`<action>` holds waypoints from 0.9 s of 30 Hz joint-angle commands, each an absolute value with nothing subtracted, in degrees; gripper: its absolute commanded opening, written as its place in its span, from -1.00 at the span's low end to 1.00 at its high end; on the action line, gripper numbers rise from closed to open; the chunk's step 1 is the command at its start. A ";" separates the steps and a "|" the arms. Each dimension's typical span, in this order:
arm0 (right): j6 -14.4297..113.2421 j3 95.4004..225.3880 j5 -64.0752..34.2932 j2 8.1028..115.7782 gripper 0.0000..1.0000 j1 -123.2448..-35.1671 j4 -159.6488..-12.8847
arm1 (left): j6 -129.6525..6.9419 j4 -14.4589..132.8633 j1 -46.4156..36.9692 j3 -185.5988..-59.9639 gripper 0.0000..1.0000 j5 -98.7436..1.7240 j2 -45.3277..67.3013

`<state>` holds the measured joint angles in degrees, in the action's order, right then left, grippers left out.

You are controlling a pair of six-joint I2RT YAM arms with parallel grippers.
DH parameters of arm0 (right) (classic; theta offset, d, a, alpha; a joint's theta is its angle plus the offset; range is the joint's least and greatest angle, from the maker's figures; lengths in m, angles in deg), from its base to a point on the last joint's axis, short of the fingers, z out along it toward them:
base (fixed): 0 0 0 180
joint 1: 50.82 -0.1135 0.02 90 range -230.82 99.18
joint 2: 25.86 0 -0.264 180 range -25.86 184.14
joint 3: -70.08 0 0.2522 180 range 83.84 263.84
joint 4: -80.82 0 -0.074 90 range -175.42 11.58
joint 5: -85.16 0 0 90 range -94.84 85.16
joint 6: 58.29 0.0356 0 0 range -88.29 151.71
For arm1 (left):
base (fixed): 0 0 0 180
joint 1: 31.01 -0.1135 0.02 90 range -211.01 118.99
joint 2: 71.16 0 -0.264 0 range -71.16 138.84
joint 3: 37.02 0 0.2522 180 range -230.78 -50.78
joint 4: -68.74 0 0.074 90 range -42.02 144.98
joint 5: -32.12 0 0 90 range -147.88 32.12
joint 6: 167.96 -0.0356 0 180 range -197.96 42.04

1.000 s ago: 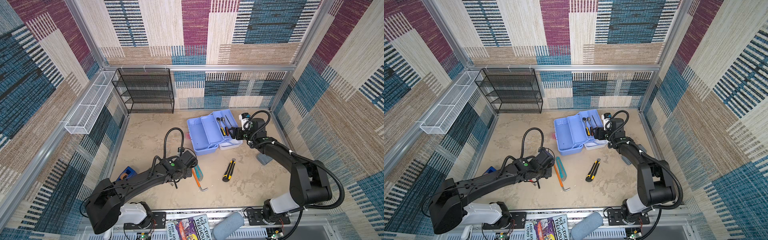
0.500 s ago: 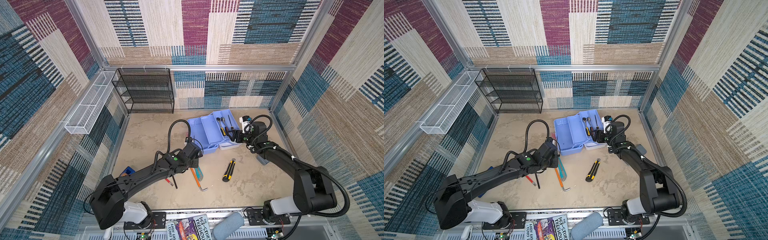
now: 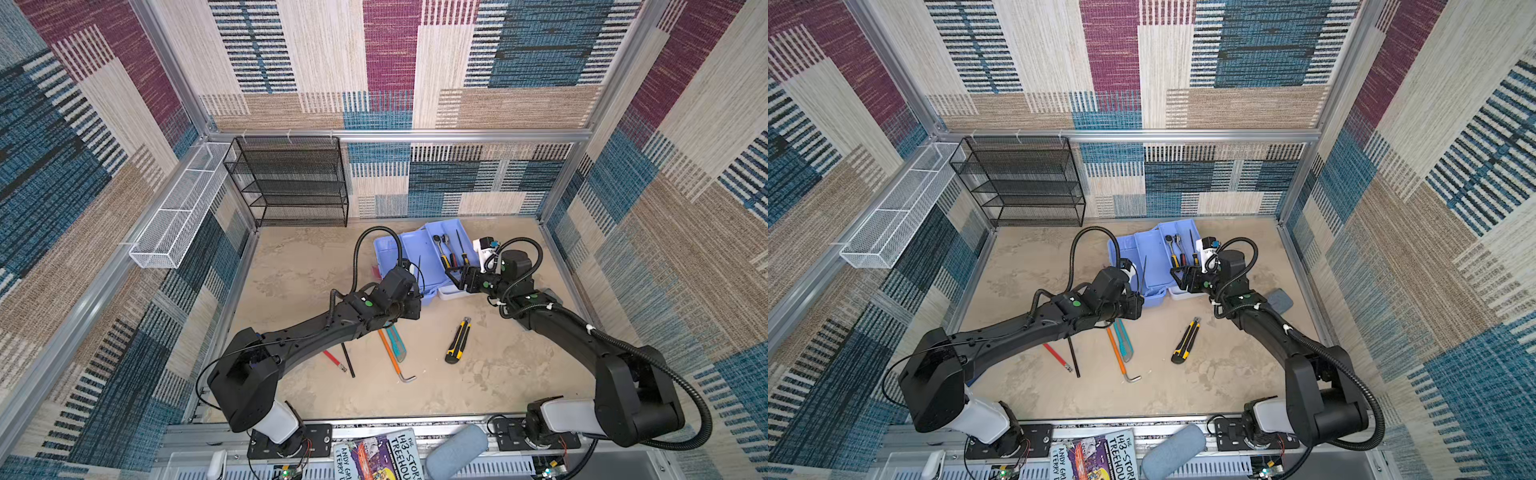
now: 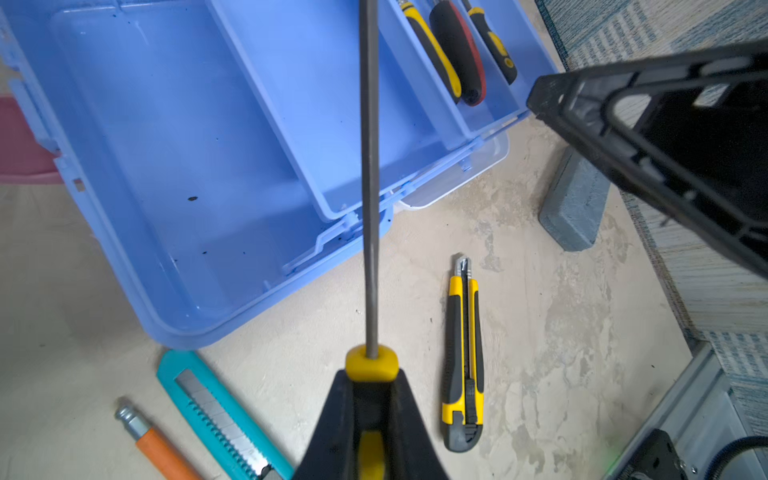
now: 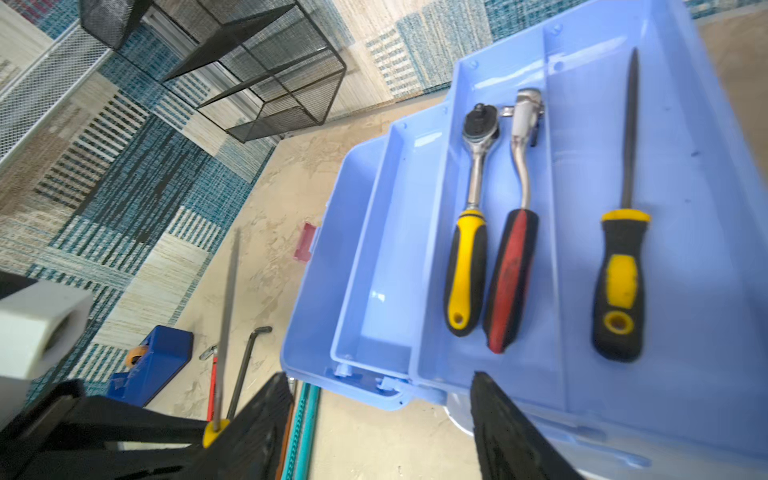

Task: Pack the tool kit
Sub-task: 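Lift the file toward the right gripper while the right gripper reaches to meet it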

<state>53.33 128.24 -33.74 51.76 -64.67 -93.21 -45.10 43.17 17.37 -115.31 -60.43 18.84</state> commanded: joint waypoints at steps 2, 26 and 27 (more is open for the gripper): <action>57.11 128.16 -35.33 52.32 0.33 -66.14 -97.98 | -45.53 48.23 17.28 -116.47 -1.00 -57.13 20.18; 62.31 131.08 -36.04 59.43 -0.46 -71.92 -102.74 | -44.23 56.78 17.28 -115.67 -1.00 -53.81 23.76; 62.42 131.08 -36.17 59.48 -0.52 -71.92 -102.67 | -44.27 57.07 17.29 -115.60 -1.00 -53.97 23.96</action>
<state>61.01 130.58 -35.78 59.31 -71.82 -100.07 -44.68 53.97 17.37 -115.84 -53.19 23.58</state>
